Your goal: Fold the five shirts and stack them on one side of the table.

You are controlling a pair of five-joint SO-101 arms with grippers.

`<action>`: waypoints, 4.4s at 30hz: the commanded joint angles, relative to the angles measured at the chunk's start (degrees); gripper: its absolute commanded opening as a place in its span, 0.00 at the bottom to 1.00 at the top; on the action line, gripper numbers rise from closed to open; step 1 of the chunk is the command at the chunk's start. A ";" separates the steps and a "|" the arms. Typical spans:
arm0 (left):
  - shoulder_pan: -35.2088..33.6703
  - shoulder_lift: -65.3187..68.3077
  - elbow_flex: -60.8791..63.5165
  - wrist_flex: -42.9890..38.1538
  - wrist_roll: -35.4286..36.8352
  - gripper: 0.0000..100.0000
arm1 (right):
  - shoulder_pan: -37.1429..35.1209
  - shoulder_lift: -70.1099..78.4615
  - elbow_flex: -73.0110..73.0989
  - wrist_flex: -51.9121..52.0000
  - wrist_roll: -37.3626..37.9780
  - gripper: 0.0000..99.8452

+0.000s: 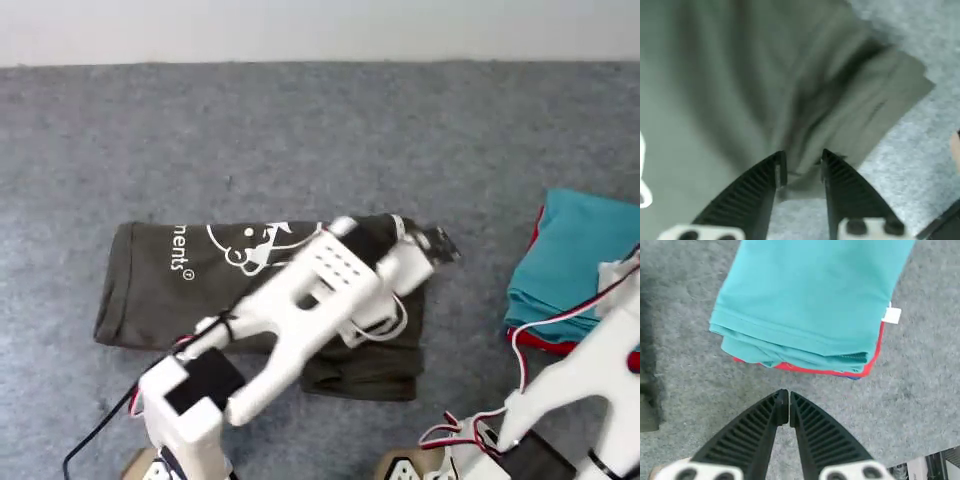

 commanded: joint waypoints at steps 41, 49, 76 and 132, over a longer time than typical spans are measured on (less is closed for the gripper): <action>4.48 -3.08 -0.40 8.18 -2.73 0.17 | 1.36 -2.07 0.00 2.15 0.35 0.01; 11.16 -2.99 -0.40 7.82 -2.46 0.16 | 1.36 -1.89 0.00 2.15 0.35 0.01; 8.88 9.76 -0.48 -0.53 -2.55 0.01 | 1.63 -1.63 0.00 2.15 0.62 0.01; -9.32 0.79 -10.07 8.70 -9.41 0.02 | 1.45 -2.07 0.00 2.33 0.62 0.01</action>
